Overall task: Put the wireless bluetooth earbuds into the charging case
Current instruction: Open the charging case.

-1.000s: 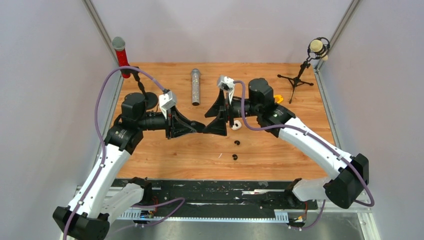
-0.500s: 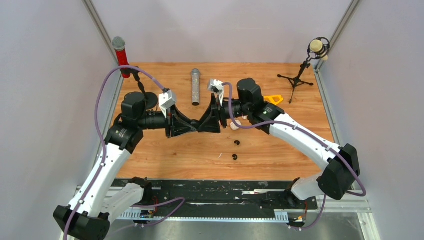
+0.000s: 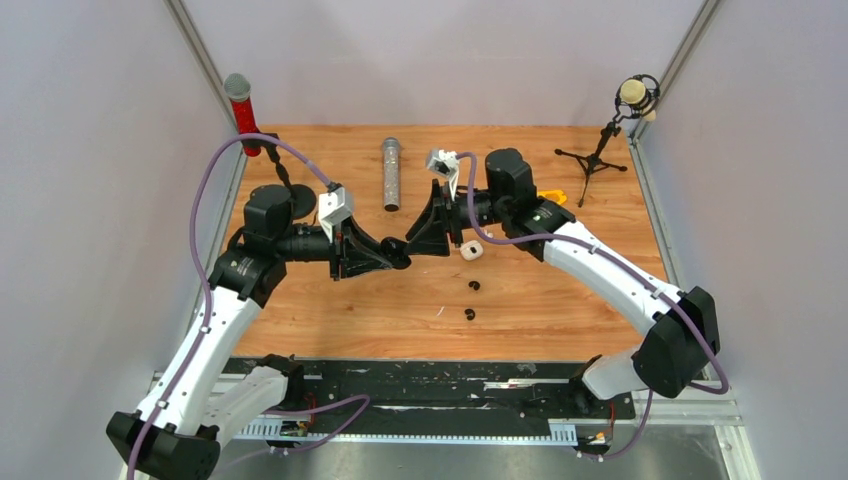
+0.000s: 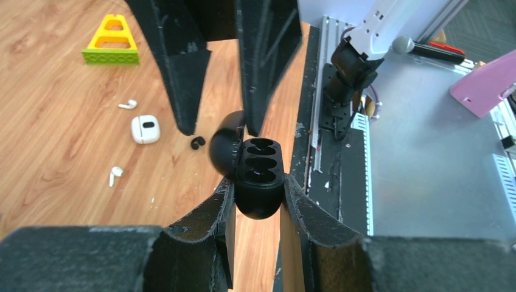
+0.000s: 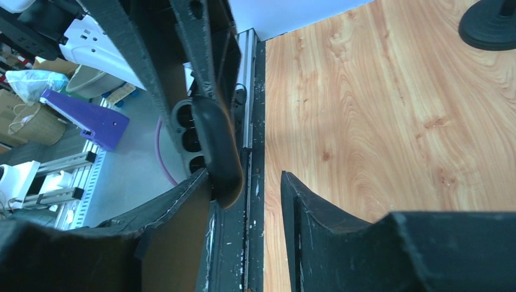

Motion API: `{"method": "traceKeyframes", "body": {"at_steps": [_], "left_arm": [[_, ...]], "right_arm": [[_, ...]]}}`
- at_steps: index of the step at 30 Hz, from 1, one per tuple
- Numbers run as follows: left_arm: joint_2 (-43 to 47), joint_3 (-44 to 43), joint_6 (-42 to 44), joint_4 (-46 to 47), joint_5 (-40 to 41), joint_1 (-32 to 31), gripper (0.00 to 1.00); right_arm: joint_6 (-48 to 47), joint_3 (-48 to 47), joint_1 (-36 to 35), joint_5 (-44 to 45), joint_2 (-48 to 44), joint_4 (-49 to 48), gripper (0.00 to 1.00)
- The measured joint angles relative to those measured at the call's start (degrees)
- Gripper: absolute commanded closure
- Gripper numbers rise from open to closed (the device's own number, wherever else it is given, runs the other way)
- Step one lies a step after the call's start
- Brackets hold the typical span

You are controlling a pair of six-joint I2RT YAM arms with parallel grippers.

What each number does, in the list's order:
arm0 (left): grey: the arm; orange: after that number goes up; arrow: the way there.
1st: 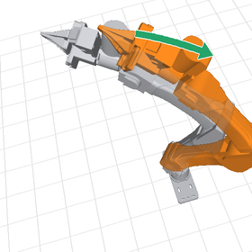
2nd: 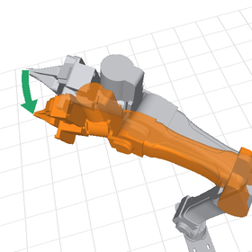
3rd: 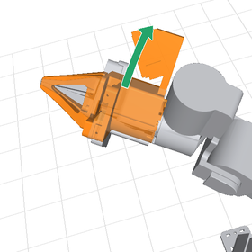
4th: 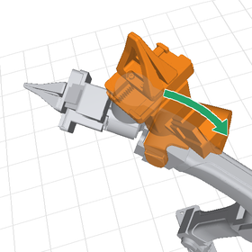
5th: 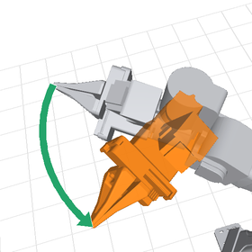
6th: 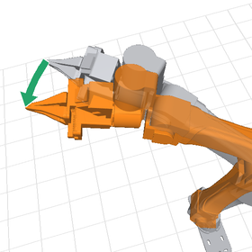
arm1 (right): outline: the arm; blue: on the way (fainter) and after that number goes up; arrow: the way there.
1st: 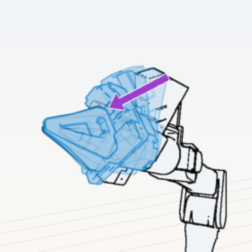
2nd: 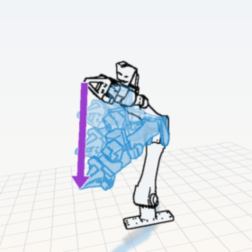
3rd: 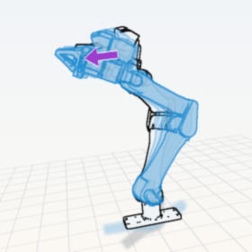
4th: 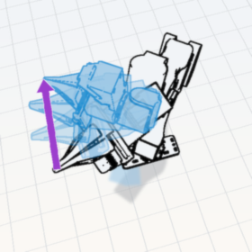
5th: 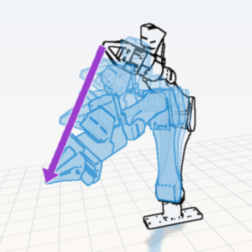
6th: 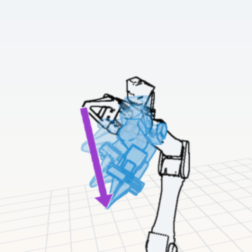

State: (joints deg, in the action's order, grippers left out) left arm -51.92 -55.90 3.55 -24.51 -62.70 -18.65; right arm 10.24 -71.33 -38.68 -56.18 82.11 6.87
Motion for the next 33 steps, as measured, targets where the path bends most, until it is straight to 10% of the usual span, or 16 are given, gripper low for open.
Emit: {"method": "traceKeyframes", "body": {"at_steps": [24, 27, 33], "left_arm": [[-0.04, 0.00, -5.73, 2.62, 0.20, 0.02, 1.00], [-0.04, 0.00, -5.79, 2.58, 0.37, 0.04, 0.55], [-0.02, 0.00, -5.40, 3.19, 3.80, 0.00, 0.15]], "right_arm": [[1.88, 0.00, 0.04, -1.73, 1.44, -4.48, 1.00], [0.90, 0.00, 0.02, -1.40, 1.42, -4.28, 1.00], [-0.83, 0.02, -0.20, 1.01, 1.40, -2.91, 1.00]]}}
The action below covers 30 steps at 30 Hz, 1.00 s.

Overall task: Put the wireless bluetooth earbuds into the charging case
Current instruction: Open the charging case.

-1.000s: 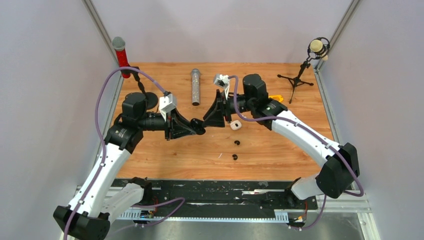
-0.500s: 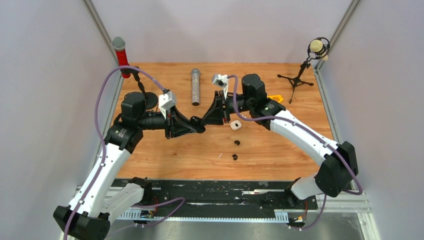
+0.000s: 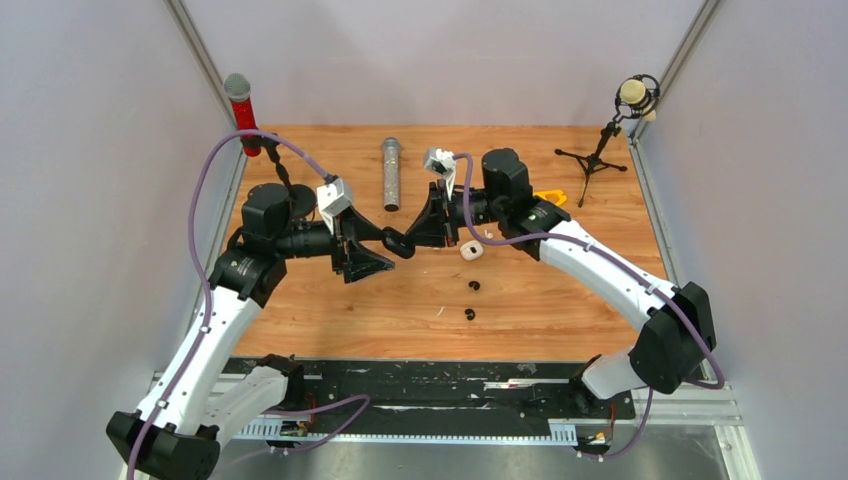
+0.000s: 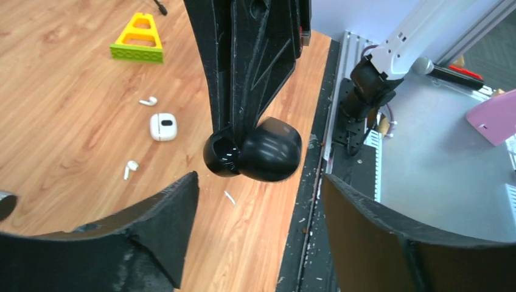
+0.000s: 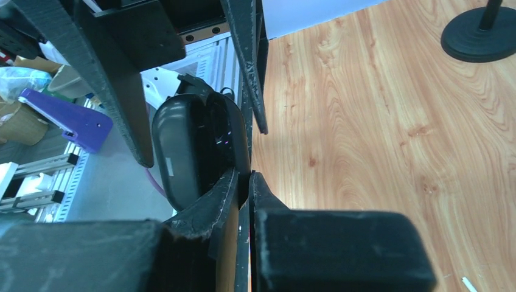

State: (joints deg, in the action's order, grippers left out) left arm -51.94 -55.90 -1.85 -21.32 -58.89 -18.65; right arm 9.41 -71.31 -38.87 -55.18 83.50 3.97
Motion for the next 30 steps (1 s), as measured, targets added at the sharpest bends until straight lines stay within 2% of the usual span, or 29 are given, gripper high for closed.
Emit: {"method": "traceKeyframes", "body": {"at_steps": [9, 14, 16, 19, 20, 24, 27, 30], "left_arm": [[0.46, -0.02, 1.29, -0.76, 1.81, 0.02, 0.10], [0.48, -2.67, 2.45, -3.13, 2.95, 2.93, 0.08], [0.37, -4.61, 1.66, -2.71, 3.61, 5.03, 0.14], [-0.02, -6.21, -2.47, 0.63, 3.06, 6.45, 0.31], [-0.20, -6.32, -4.00, 1.70, 2.49, 6.45, 0.33], [-2.54, -7.63, -5.09, 0.02, 2.45, 3.96, 0.34], [-4.11, -9.42, -2.27, -5.33, 3.67, 1.92, 0.35], [-5.22, -13.94, 3.26, -13.31, 5.92, 1.16, 0.40]], "right_arm": [[-4.15, -0.02, -0.11, 4.00, -0.17, 3.50, 1.00], [-9.79, -0.13, -1.57, 11.34, -1.86, 7.91, 1.00], [-12.66, -0.13, -3.17, 15.32, -3.32, 9.14, 1.00], [-17.35, -0.13, -6.21, 21.14, -5.92, 10.05, 1.00], [-18.91, -0.13, -7.17, 22.84, -6.67, 10.03, 1.00], [-25.00, -0.59, -11.06, 29.16, -8.07, 9.97, 1.00], [-28.15, -0.79, -12.57, 32.17, -8.04, 10.05, 1.00], [-30.82, -1.18, -13.42, 34.88, -7.61, 10.38, 1.00]]}}
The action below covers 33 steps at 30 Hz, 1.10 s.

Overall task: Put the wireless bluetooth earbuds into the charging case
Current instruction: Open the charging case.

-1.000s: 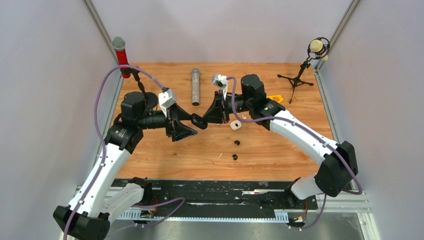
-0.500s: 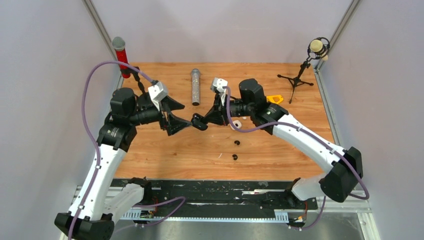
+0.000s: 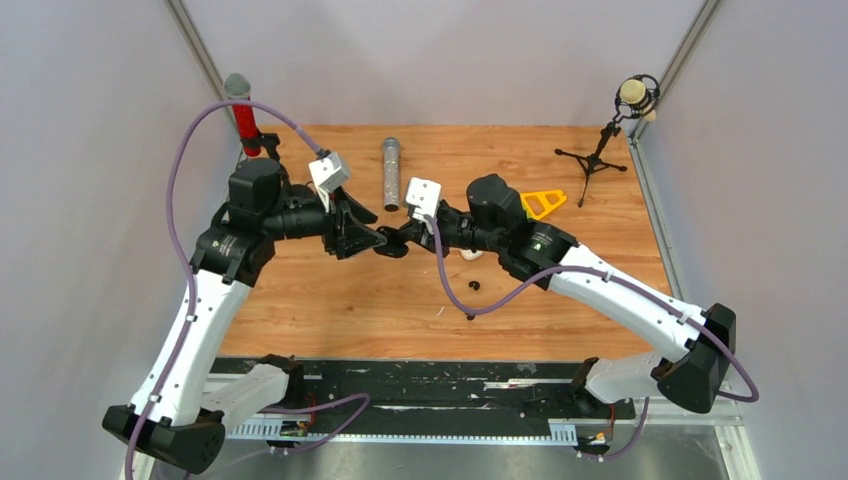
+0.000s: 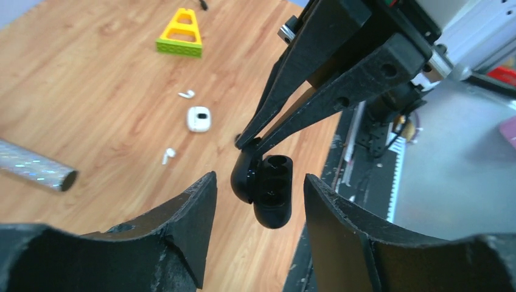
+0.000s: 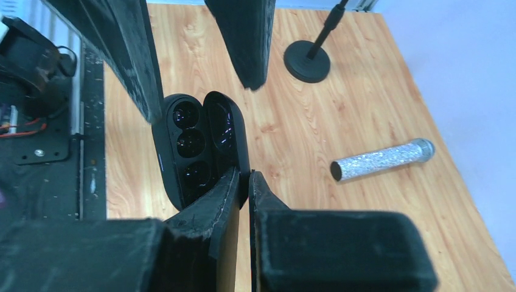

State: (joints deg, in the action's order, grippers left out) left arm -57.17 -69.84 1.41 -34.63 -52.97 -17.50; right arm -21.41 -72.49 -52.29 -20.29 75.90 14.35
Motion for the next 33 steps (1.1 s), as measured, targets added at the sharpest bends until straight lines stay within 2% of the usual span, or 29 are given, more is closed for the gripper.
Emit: {"method": "traceKeyframes", "body": {"at_steps": [4, 9, 14, 18, 21, 23, 33], "left_arm": [[-1.44, -7.06, 6.80, -8.41, 3.19, -0.24, 0.45], [-6.73, -15.98, 13.55, -19.82, 5.90, -2.16, 0.45], [-9.92, -17.66, 17.20, -25.70, 8.81, -4.26, 0.48], [-9.97, -17.66, 19.15, -28.00, 11.26, -6.54, 0.53], [-9.99, -17.66, 20.26, -28.52, 12.96, -7.69, 0.63], [-10.12, -17.77, 20.92, -28.68, 13.75, -7.76, 0.66], [-11.69, -18.29, 20.15, -29.09, 13.99, -8.02, 0.65]], "right_arm": [[-2.36, -0.52, -0.85, 2.29, 0.74, 0.26, 1.00], [-5.03, -1.16, -2.73, 3.93, 1.75, 0.44, 1.00], [-6.25, -1.22, -3.19, 3.98, 1.90, 0.42, 1.00], [-6.36, -1.22, -3.19, 3.96, 1.90, 0.39, 1.00], [-6.43, -1.22, -3.21, 3.82, 1.90, 0.79, 1.00], [-6.43, -1.22, -3.48, 3.72, 1.90, 1.01, 1.00], [-6.82, -1.22, -4.13, 3.96, 1.90, 0.94, 1.00]]}}
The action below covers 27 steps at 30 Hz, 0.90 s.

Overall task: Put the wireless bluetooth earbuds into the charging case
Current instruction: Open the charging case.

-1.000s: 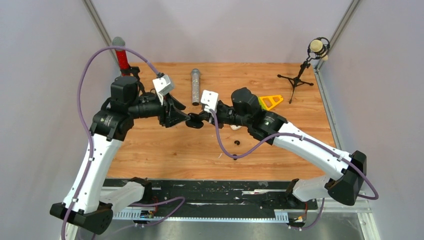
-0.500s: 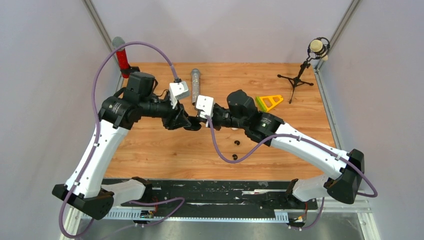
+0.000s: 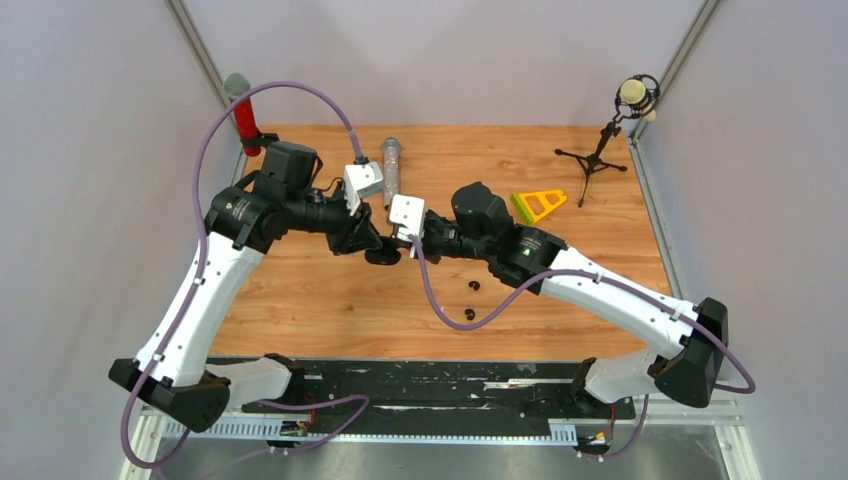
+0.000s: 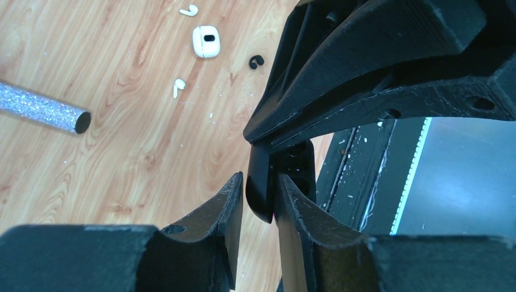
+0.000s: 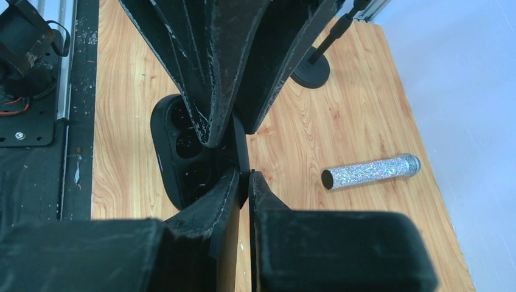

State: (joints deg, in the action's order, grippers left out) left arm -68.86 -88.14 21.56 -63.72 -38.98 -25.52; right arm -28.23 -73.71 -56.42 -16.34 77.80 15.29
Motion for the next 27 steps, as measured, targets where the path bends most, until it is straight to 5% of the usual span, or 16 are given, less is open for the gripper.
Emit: {"method": "traceKeyframes", "body": {"at_steps": [8, 15, 27], "left_arm": [[-0.63, -0.11, 1.44, -0.87, -0.02, 0.04, 0.98], [-0.74, -0.15, 2.45, -1.36, -0.52, 0.17, 1.00], [8.57, 8.00, 6.54, 7.96, 0.98, 0.04, 1.00]], "right_arm": [[0.09, 0.02, -0.24, 0.94, 0.00, 0.26, 1.00], [0.79, 0.09, -0.42, 1.36, 0.00, 0.24, 1.00], [7.19, 0.37, 2.34, -3.08, 0.00, -4.07, 0.44]]}}
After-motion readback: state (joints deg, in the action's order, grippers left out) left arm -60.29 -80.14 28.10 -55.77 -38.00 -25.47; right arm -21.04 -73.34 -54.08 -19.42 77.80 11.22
